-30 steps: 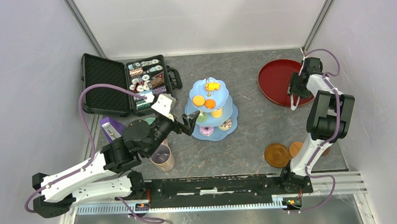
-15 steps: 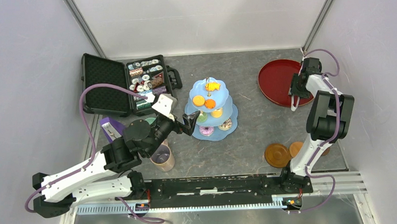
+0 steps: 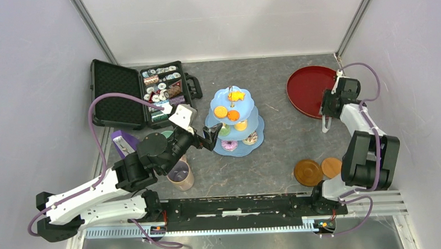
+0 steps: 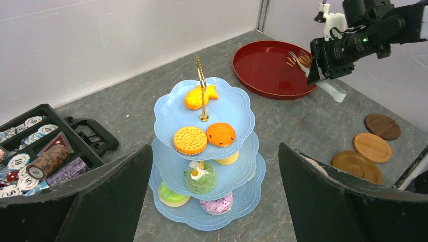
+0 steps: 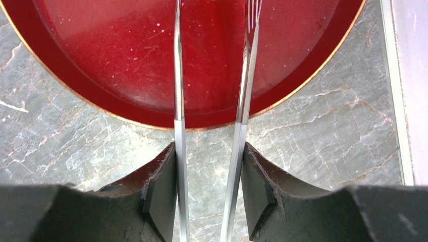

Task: Serve the afternoon tea

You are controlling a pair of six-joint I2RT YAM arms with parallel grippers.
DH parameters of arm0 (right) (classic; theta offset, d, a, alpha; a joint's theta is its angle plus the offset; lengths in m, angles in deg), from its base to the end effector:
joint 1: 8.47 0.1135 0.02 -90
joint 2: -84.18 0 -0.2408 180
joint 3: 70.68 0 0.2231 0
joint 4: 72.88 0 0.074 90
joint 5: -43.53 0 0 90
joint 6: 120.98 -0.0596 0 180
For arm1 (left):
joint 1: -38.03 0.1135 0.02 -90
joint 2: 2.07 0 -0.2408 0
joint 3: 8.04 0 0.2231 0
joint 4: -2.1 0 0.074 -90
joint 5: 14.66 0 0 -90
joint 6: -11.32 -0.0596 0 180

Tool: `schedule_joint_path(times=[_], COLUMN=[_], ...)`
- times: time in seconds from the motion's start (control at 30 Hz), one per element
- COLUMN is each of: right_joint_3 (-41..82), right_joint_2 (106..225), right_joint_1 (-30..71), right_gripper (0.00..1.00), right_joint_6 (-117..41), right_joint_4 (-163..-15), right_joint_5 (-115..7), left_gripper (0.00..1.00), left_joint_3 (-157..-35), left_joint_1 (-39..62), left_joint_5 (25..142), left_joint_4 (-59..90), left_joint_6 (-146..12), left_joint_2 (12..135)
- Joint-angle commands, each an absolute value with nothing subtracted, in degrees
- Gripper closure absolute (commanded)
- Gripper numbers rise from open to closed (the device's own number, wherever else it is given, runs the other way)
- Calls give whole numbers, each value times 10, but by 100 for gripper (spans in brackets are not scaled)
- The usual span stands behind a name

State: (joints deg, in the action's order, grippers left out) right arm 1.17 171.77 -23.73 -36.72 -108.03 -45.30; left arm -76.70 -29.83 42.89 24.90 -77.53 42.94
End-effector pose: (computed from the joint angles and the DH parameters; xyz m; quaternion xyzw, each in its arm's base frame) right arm 0.2977 -0.0825 0.1899 0.1751 0.9259 -0.0374 0.3327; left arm 0.0969 -0.1532 0.3751 0.2043 0.6723 -0.2258 0.6747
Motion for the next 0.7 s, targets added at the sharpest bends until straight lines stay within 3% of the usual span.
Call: schedule_joint_path(times=[0.0,0.3,0.67], right_joint_3=[-13,-99,-104], right_joint_2=[1669,1534,1314], right_joint_1=[-236,-203,-88], right_gripper=[83,83,81], right_joint_6=[-370,-384,-383], right_joint_4=[-1036,-1018,-1105], right_joint_5=[-497,-669,-797], left_gripper=[0,0,0], left_joint_3=[-780,-780,-780], left_joint_1=[-297,-297,-297], left_joint_5=[432,430,435], left_joint_4=[237,238,239], left_joint_6=[-745,-746,-741], left_joint_2=[426,426,421])
